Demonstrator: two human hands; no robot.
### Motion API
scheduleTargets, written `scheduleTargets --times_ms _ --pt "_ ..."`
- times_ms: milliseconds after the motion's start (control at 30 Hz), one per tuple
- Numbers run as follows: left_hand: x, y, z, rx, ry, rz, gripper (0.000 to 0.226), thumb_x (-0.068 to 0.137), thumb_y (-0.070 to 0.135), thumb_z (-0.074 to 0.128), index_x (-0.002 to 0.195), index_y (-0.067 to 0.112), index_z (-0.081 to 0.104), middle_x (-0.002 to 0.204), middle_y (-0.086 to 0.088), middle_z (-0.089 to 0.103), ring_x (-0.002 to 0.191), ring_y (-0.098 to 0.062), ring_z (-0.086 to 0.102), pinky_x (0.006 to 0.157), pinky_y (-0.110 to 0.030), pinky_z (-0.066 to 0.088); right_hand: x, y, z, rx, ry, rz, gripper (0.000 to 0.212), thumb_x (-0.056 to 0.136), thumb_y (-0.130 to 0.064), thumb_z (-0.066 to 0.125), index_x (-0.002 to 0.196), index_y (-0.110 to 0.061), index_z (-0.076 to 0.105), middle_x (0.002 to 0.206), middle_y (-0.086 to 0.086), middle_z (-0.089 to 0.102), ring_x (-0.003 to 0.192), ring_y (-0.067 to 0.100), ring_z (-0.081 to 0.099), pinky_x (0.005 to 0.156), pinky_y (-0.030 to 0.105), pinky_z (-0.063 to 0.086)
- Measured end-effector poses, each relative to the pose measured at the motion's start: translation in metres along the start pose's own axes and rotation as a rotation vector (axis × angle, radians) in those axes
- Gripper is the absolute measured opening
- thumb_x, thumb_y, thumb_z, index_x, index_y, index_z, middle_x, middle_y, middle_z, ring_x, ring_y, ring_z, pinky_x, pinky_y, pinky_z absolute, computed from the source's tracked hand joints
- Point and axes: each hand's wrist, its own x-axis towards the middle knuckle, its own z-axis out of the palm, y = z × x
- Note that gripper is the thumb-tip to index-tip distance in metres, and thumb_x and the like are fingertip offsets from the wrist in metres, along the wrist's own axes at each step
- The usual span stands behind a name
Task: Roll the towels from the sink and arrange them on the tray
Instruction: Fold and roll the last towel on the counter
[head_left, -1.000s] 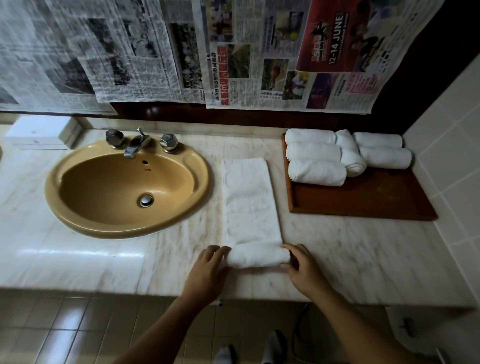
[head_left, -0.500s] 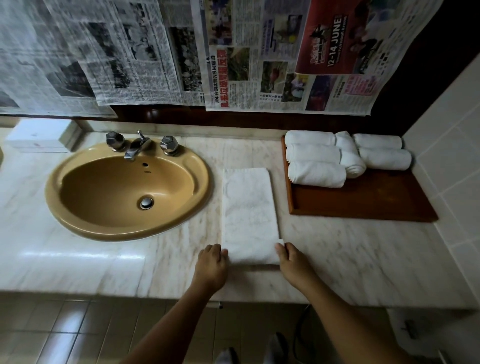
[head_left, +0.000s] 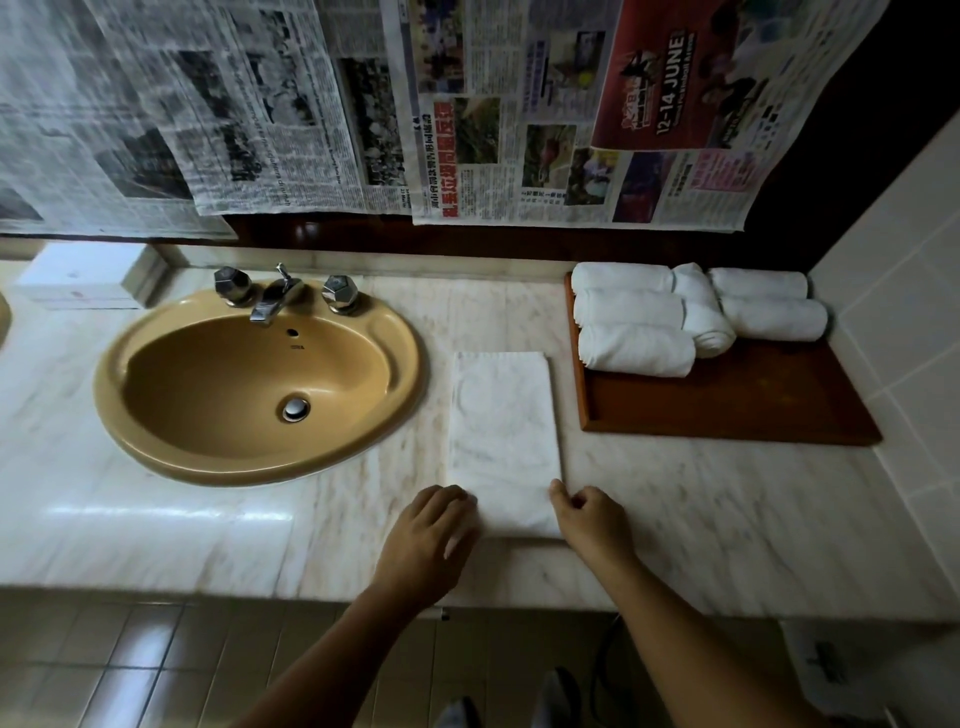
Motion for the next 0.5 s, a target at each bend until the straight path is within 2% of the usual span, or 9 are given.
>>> scheduleTargets --times_ms 67,133,200,267,333,433,500 --pt "-0.005 -0.004 -0.001 0.023 -0.059 0.004 0.044 0.096 0.039 0.066 0.131 0.012 0.064 0.133 -0.004 0.06 0.122 -0.022 0.056 0.099 -0.033 0.052 -0.007 0.003 0.002 0.068 0.14 -0.159 0.035 0.095 -0.057 0.054 0.096 -0.022 0.054 0.087 -0.002 0.061 0.071 0.011 0.06 0.06 0.033 0.058" --pt "-0.006 -0.006 0.0 0.019 -0.108 -0.024 0.048 0.096 0.04 0.066 0.136 0.013 0.061 0.137 -0.003 0.057 0.124 -0.022 0.056 0.099 -0.034 0.054 -0.015 0.009 0.004 0.09 0.252 -0.4 0.028 0.096 -0.049 0.057 0.108 -0.024 0.055 0.105 -0.004 0.055 0.083 0.007 0.059 0.064 0.023 0.057" --pt "-0.005 -0.008 0.0 0.0 -0.129 -0.051 0.05 0.096 0.038 0.065 0.139 0.014 0.058 0.139 -0.003 0.055 0.125 -0.022 0.057 0.098 -0.034 0.055 -0.021 0.02 0.005 0.025 0.215 -0.584 0.032 0.093 -0.046 0.064 0.119 -0.027 0.057 0.12 -0.009 0.051 0.106 0.003 0.054 0.079 0.016 0.052" --pt "-0.003 -0.011 0.001 -0.015 -0.153 -0.064 0.052 0.097 0.038 0.065 0.142 0.014 0.056 0.141 -0.004 0.054 0.127 -0.023 0.055 0.101 -0.036 0.054 -0.024 0.033 0.003 -0.081 0.109 -0.629 0.053 0.089 -0.043 0.071 0.136 -0.033 0.051 0.142 -0.011 0.045 0.132 0.005 0.042 0.102 0.023 0.045" --pt "-0.001 -0.013 0.001 -0.008 -0.186 -0.044 0.057 0.094 0.035 0.069 0.144 0.014 0.053 0.142 -0.005 0.054 0.129 -0.025 0.054 0.104 -0.039 0.052 -0.024 0.044 -0.002 -0.204 0.041 -0.628 0.072 0.086 -0.033 0.074 0.148 -0.037 0.038 0.156 -0.011 0.034 0.144 0.011 0.03 0.115 0.036 0.038" --pt "0.001 -0.014 0.0 -0.027 -0.239 -0.045 0.064 0.089 0.029 0.075 0.146 0.015 0.05 0.144 -0.004 0.053 0.13 -0.025 0.053 0.105 -0.04 0.051 -0.019 0.042 -0.007 -0.27 0.05 -0.638 0.069 0.089 -0.019 0.07 0.15 -0.032 0.038 0.161 -0.008 0.028 0.148 0.014 0.026 0.12 0.039 0.032" --pt "0.003 -0.014 0.0 -0.094 -0.245 -0.147 0.062 0.089 0.029 0.074 0.145 0.02 0.048 0.145 0.0 0.051 0.13 -0.022 0.053 0.106 -0.038 0.05 -0.016 0.035 -0.005 -0.229 0.037 -0.613 0.063 0.091 -0.012 0.067 0.147 -0.029 0.043 0.159 -0.006 0.034 0.146 0.015 0.03 0.119 0.039 0.034"
